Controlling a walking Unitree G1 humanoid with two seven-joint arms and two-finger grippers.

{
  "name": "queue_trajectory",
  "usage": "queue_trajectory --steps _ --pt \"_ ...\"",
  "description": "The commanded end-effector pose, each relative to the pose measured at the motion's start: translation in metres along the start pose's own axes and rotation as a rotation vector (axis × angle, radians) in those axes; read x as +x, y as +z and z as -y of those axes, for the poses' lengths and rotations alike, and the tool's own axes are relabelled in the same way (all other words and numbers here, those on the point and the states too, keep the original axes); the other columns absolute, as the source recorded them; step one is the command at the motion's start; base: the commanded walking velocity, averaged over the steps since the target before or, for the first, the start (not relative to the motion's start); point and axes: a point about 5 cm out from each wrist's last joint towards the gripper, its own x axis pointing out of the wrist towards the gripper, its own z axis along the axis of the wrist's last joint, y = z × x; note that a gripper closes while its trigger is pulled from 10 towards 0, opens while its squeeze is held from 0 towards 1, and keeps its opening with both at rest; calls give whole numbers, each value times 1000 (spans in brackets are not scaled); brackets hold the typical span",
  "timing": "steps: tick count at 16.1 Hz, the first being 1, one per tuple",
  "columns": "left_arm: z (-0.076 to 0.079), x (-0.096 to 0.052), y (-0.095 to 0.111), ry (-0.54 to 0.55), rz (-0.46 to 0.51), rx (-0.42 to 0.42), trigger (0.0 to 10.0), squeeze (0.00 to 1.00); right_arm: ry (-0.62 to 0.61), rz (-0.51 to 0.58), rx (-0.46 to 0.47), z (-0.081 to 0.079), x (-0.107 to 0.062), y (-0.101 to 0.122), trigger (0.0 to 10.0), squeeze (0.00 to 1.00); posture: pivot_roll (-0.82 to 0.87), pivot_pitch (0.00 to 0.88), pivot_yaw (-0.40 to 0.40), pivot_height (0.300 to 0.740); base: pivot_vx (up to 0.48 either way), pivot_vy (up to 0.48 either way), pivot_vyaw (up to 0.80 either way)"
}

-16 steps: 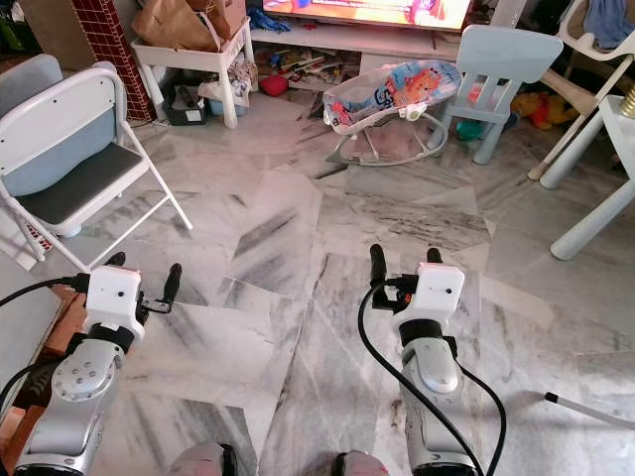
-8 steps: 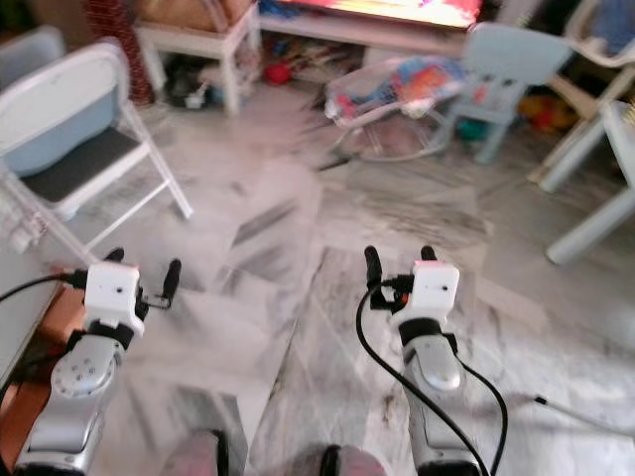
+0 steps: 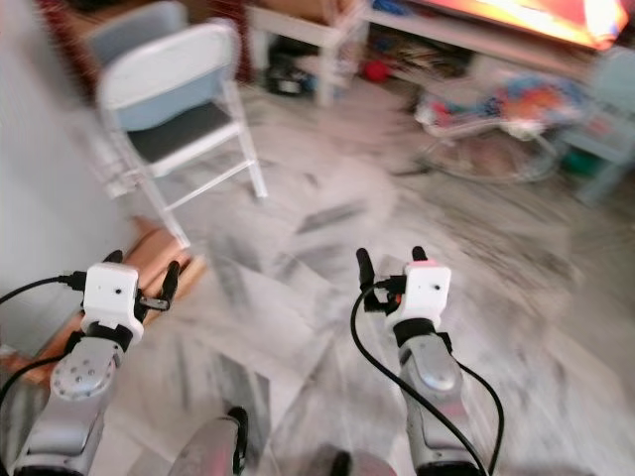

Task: Restocking fridge

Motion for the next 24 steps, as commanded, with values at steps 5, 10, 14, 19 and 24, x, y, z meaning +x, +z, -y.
queue_trajectory --steps 5,10,14,19,24 --pt "-3 -3 -1 18 -11 1 10000 0 3 -2 22 -1 1 1 10000 0 100 149 -50 740 0 418 0" --pt "-10 -11 -7 20 -39 17 10000 0 6 -6 23 0 1 0 10000 0 109 154 -53 740 0 454 0" --pt "-6 -10 -4 23 -35 1 10000 0 19 -7 31 -3 5 0 10000 0 120 151 -62 740 0 454 0" --pt "-4 -12 -6 29 -48 -14 10000 0 23 -10 25 -2 6 -1 10000 0 127 150 -69 740 0 451 0" --pt "-4 -10 -4 25 -45 -14 10000 0 17 -15 29 -2 9 -3 10000 0 132 145 -69 740 0 358 0"
